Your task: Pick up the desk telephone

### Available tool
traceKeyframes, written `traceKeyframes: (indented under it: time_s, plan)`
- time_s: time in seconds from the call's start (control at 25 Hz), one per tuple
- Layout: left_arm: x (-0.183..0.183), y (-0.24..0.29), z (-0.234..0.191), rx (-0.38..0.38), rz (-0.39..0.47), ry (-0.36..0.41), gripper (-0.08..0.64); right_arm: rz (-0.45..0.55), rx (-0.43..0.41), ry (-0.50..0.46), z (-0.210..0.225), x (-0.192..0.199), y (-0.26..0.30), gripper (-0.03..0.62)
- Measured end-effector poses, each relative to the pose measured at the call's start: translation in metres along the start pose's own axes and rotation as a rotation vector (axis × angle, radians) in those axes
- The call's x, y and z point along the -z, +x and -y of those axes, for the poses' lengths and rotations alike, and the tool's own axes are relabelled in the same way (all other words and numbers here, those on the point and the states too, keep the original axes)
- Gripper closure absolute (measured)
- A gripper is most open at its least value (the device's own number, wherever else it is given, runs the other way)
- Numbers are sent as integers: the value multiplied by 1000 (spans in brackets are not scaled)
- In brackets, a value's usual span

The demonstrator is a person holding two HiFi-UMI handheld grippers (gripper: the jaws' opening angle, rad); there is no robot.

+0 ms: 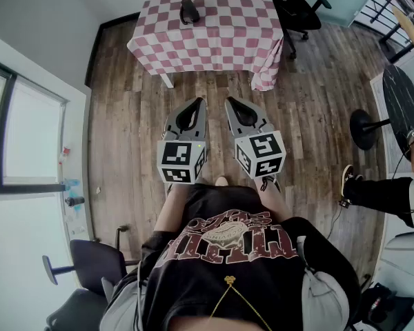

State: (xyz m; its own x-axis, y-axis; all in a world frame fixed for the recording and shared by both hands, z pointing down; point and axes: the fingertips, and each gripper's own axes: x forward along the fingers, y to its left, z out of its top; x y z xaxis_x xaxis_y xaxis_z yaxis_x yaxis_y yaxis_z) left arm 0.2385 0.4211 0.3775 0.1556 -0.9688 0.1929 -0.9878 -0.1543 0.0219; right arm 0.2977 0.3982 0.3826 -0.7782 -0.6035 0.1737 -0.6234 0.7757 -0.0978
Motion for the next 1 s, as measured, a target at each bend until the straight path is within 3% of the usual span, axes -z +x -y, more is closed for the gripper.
traceKeyframes:
  time_s: [0.4, 0.76, 1.0]
  plan:
    - [9, 27, -13, 23, -28, 49, 552, 9, 15, 30, 18, 6, 26, 574]
    - [-2, 72, -55, 70, -31, 3, 552, 2, 51, 36, 37, -7, 79, 574]
    - [-3, 97, -77, 90, -48, 53, 552, -33, 61, 48, 46, -7, 113, 574]
